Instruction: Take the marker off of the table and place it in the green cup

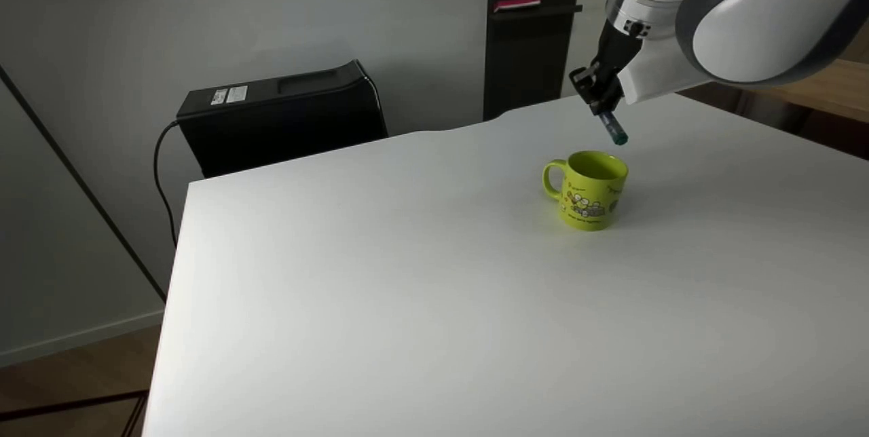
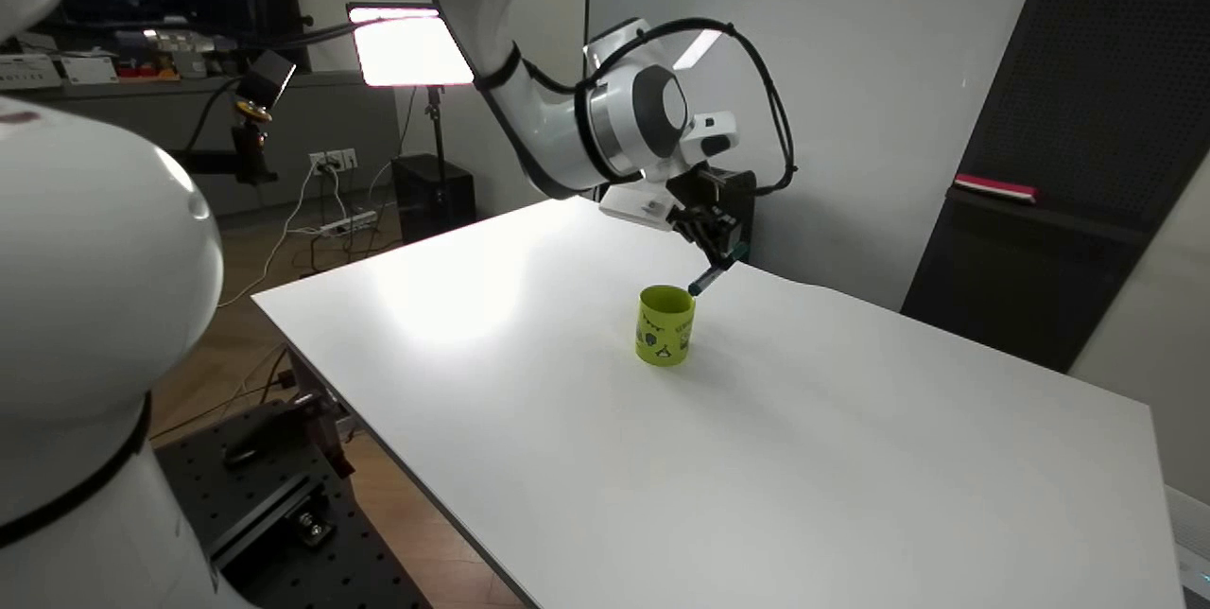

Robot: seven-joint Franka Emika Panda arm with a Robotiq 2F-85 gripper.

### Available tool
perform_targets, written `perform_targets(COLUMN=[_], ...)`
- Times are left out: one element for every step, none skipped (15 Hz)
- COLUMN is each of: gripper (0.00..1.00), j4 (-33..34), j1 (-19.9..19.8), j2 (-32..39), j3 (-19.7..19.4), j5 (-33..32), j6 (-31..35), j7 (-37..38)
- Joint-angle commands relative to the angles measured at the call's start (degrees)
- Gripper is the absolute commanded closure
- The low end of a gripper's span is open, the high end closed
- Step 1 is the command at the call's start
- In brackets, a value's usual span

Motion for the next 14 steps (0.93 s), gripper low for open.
perform_targets(gripper=[0.95, 0.95, 0.95, 0.95, 0.95, 0.95, 0.95, 0.95, 0.95, 0.95, 0.95, 0.95, 0.95, 0.95], j4=[-2.3, -2.5, -2.6, -2.8, -3.0, -3.1, -3.3, -3.5, -3.7, -3.8, -4.0, -4.2, -4.4, -4.5], j1=[2.0, 2.2, 2.7, 2.9, 3.2, 3.3, 3.4, 3.6, 3.8, 4.0, 4.1, 4.3, 4.5, 4.7], j2=[-1.3, -1.2, -1.0, -0.9, -0.9, -0.8, -0.8, -0.8, -0.7, -0.7, -0.7, -0.6, -0.6, -0.5], j3=[-0.4, -0.1, -0.2, -0.1, -0.1, 0.0, 0.1, 0.1, 0.0, 0.0, -0.1, -0.2, -0.4, -0.7], j5=[1.4, 1.9, 2.1, 2.4, 2.7, 3.1, 3.3, 3.5, 3.8, 4.0, 4.2, 4.3, 4.4, 4.6], j6=[0.7, 0.6, 0.5, 0.6, 0.7, 0.8, 0.8, 0.9, 1.0, 1.1, 1.1, 1.2, 1.3, 1.5], j7=[0.3, 0.1, 0.2, 0.1, 0.1, 0.0, 0.0, 0.0, 0.1, 0.0, 0.0, 0.0, 0.1, 0.2])
